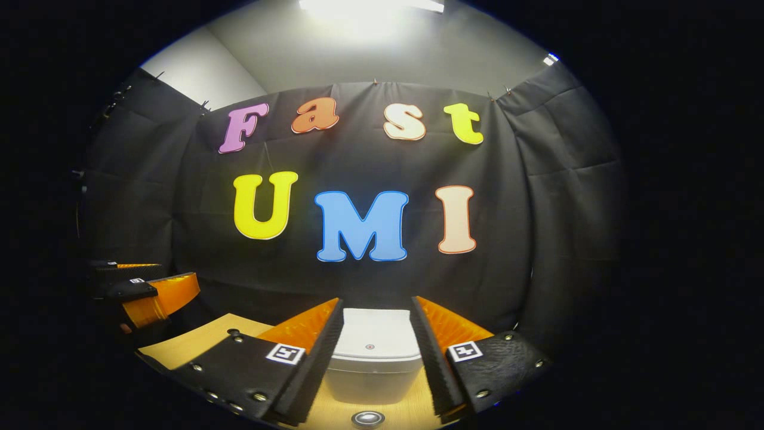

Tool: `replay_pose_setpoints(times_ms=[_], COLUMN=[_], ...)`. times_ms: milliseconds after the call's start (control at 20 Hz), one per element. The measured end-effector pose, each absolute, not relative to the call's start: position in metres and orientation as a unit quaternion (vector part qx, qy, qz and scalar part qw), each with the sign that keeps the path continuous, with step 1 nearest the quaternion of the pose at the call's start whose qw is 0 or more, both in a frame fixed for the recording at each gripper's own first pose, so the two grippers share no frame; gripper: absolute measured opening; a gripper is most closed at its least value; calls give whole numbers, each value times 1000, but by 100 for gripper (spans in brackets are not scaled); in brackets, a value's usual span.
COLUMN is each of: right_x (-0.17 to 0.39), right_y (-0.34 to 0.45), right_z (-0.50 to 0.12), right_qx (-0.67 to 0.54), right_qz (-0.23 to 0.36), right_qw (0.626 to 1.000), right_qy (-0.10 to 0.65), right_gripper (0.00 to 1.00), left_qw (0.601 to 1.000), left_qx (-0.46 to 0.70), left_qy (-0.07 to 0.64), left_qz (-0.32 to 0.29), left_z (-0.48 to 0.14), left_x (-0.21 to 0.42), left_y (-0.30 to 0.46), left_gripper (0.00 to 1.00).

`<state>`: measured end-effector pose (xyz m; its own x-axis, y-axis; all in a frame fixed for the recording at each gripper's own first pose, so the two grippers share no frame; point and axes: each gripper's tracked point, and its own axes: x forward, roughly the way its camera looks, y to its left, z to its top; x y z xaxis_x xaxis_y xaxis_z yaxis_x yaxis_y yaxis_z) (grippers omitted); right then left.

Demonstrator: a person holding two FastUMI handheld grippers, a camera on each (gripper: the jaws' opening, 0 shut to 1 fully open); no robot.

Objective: Press the lid of the desktop garbage bin to open it, pick up the crumpled paper on the desktop and throw it into the bin, then pick up the pop can on the desktop and drop it into the bin, and finally close the garbage bin lid.

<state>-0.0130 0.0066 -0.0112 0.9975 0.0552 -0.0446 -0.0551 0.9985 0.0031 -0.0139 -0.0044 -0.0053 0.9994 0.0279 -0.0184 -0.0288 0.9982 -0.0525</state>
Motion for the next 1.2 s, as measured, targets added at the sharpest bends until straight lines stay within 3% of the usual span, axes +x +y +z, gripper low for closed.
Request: replay_pose_setpoints(times_ms=[150,200,300,500,550,600,1200], right_x=[-7,-11,-9,3,8,14,84], right_y=[0,5,18,21,22,24,23], right_z=[-21,-27,-35,-47,-49,-51,-120], right_qx=[9,8,2,-5,-1,2,17], right_qz=[17,28,53,65,68,71,65], right_qw=[999,998,996,994,994,993,982], right_qy=[44,51,65,85,89,94,179], right_gripper=[16,1,5,0,0,0,0], left_qw=[1000,1000,1000,1000,1000,1000,998], left_qx=[-25,-25,-27,-25,-24,-22,-20], left_qy=[8,8,9,10,9,10,19], left_qz=[12,12,11,12,13,14,54], left_z=[-6,-6,-7,-9,-7,-8,-15], left_x=[-13,-13,-11,-9,-9,-9,-20], left_y=[-4,-4,-4,-2,-1,1,36], left_gripper=[95,95,94,100,88,100,100])
